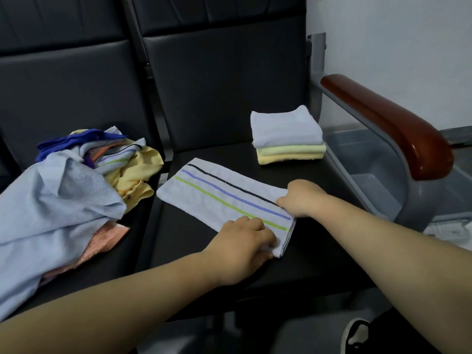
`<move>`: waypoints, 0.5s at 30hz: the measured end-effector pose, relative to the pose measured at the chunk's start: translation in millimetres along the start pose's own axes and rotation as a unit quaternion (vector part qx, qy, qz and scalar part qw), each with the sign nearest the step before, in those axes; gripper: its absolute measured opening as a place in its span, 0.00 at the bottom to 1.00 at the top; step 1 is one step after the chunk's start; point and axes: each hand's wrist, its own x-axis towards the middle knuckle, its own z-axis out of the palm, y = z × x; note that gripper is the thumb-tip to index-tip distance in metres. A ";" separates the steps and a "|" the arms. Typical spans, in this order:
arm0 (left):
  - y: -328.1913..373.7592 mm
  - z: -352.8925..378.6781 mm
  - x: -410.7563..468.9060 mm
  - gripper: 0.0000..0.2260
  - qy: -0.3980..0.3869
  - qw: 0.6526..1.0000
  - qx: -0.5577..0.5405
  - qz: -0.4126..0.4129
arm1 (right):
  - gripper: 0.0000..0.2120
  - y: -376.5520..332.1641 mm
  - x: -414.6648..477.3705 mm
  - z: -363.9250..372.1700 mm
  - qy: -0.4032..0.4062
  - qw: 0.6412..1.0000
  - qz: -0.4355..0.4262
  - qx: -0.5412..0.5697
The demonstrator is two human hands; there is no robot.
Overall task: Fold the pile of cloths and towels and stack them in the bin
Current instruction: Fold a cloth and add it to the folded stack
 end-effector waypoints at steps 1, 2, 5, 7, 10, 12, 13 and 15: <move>0.2 0.4 0.3 0.12 0.001 1.000 0.002 0.000 | 0.12 0.2 -1.9 -0.3 0.004 1.000 -0.003 0.002; 0.5 0.2 0.6 0.10 0.002 1.000 0.001 0.001 | 0.11 0.8 -3.5 -1.0 0.006 1.000 -0.007 0.006; 0.6 -9.3 0.1 0.07 0.017 0.999 -0.049 -0.011 | 0.11 6.1 -7.9 -7.6 0.002 0.998 -0.015 0.057; -0.8 -24.6 -2.5 0.06 0.036 0.989 -0.131 -0.057 | 0.11 6.7 -13.4 -14.8 -0.007 0.983 -0.026 0.183; -8.9 -54.2 -11.2 0.06 0.094 0.944 -0.279 -0.148 | 0.09 -1.6 -26.1 -35.8 -0.028 0.921 -0.044 0.387; -19.4 -71.1 -16.7 0.07 0.157 0.903 -0.346 -0.201 | 0.07 -13.5 -29.8 -50.1 -0.040 0.877 -0.046 0.476; -25.1 -78.0 -18.2 0.07 0.183 0.881 -0.373 -0.226 | 0.06 -20.1 -28.6 -54.9 -0.047 0.857 -0.047 0.511; -38.9 -90.2 -22.4 0.09 0.217 0.837 -0.420 -0.276 | 0.06 -41.0 -21.2 -57.8 -0.062 0.817 -0.052 0.570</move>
